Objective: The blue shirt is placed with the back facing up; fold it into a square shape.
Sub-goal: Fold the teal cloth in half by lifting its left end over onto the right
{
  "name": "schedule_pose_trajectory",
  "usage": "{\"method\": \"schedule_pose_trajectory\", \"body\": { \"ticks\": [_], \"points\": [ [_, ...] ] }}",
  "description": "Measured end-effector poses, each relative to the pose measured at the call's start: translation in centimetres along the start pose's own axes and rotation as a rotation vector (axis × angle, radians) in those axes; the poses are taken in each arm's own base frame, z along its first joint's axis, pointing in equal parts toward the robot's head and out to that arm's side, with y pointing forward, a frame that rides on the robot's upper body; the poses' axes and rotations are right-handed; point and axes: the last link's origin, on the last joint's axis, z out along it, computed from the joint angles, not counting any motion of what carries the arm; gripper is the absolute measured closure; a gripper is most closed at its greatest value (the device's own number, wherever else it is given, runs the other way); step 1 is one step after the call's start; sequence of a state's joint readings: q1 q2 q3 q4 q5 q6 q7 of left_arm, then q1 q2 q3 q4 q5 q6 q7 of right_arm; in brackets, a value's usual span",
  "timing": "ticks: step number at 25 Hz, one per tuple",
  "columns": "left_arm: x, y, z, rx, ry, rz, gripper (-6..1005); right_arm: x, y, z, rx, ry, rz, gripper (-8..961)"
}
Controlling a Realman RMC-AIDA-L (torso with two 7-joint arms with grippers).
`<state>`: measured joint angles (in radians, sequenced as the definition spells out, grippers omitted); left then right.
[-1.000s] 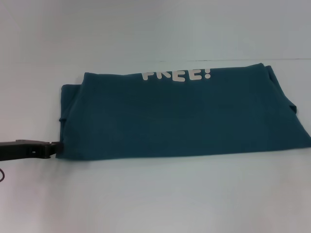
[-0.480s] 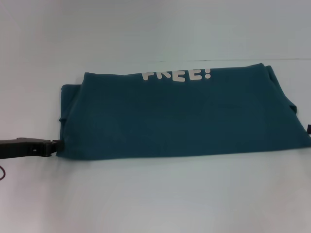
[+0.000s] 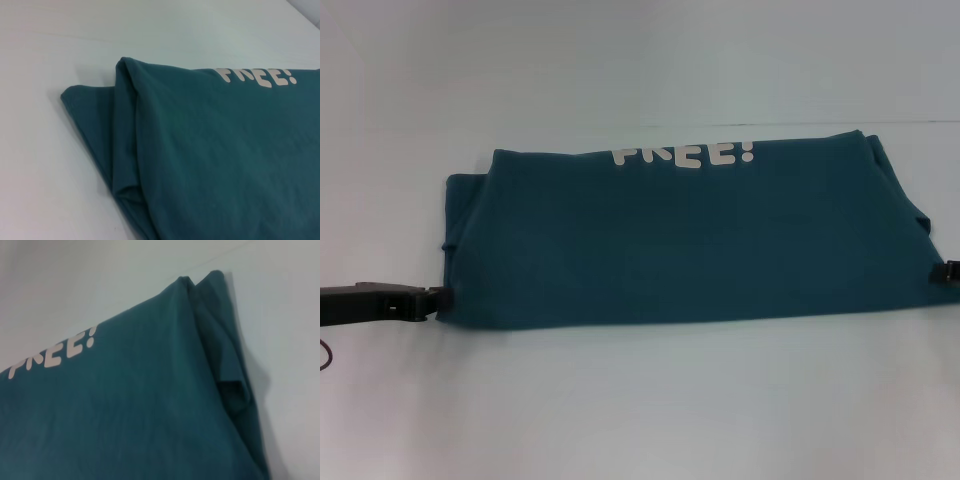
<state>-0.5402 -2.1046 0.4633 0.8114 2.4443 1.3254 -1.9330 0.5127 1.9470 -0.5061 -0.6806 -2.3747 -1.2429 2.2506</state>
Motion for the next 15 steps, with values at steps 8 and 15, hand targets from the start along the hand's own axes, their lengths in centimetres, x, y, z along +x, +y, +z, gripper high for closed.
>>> {"method": "schedule_pose_trajectory", "body": {
  "ticks": [8, 15],
  "points": [
    [0.0, 0.0, 0.0, 0.0, 0.0, 0.001, 1000, 0.04, 0.05, 0.41, 0.013, 0.004, -0.004, 229],
    [0.0, 0.03, 0.0, -0.002, 0.0, 0.002, 1000, -0.24, -0.11, 0.15, 0.016, -0.005, -0.003, 372]
  ]
}}
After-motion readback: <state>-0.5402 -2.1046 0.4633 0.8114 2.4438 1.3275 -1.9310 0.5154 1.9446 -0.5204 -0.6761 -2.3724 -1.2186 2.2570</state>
